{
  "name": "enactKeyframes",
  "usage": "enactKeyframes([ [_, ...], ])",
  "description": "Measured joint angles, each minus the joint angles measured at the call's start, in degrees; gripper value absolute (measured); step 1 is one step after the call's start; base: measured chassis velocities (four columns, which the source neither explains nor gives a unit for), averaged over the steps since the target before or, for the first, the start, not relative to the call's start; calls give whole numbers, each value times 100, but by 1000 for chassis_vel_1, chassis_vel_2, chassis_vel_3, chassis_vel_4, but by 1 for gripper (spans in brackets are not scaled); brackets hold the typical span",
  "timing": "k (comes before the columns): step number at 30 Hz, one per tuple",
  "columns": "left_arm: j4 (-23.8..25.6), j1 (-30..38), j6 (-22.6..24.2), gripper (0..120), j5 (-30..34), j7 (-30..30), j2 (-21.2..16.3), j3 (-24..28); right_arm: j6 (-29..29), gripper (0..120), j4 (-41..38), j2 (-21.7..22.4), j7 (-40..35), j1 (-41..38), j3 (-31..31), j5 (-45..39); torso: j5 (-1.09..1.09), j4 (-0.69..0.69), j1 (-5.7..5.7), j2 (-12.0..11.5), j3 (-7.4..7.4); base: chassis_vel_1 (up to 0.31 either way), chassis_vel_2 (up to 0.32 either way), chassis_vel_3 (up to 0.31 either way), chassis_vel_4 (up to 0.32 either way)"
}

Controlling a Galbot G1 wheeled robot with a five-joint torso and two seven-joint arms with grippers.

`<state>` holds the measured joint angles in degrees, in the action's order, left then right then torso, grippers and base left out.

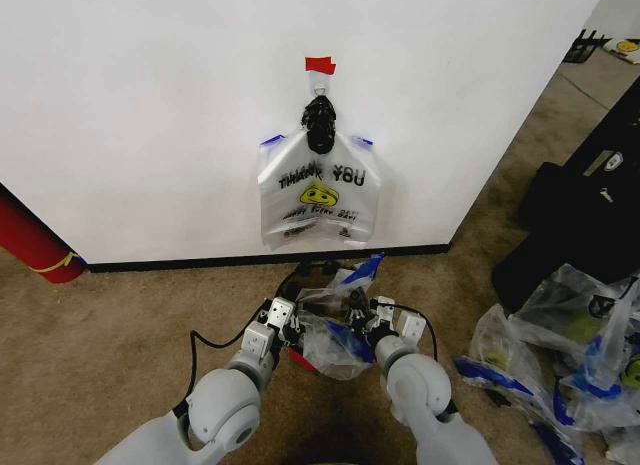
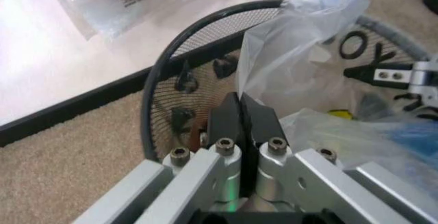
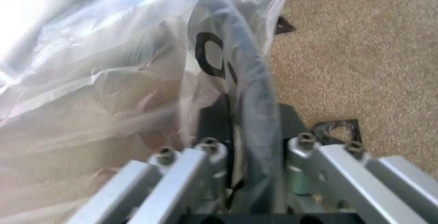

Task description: Pick up the garbage bag from the wall and place it over the trash bin.

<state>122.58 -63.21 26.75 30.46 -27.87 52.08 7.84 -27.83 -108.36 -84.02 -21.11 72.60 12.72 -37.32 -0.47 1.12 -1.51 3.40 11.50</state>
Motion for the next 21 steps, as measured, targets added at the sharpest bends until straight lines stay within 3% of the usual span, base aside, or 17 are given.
enactKeyframes([
  [2, 90, -91, -11, 0, -42, -1, 1, 8, 154, 0, -15, -67, 96, 168, 39, 104, 0, -1, 0, 0, 0, 0, 0, 0, 0],
  [14, 502, -467, -105, 0, -261, -2, -75, 29, 637, 0, -340, -29, 544, 945, 402, 248, 7, -5, -1, -1, 4, 0, 0, 0, 0],
  [19, 952, -742, -105, 0, -413, 22, -119, -29, 1318, 0, -595, 21, 1020, 1163, 662, 181, 1, -2, -2, -2, 3, 0, 0, 0, 0],
  [21, 986, -773, -105, 0, -429, 24, -123, -38, 1344, 0, -620, 24, 1033, 1180, 681, 165, 1, -2, -2, -2, 3, 0, 0, 0, 0],
])
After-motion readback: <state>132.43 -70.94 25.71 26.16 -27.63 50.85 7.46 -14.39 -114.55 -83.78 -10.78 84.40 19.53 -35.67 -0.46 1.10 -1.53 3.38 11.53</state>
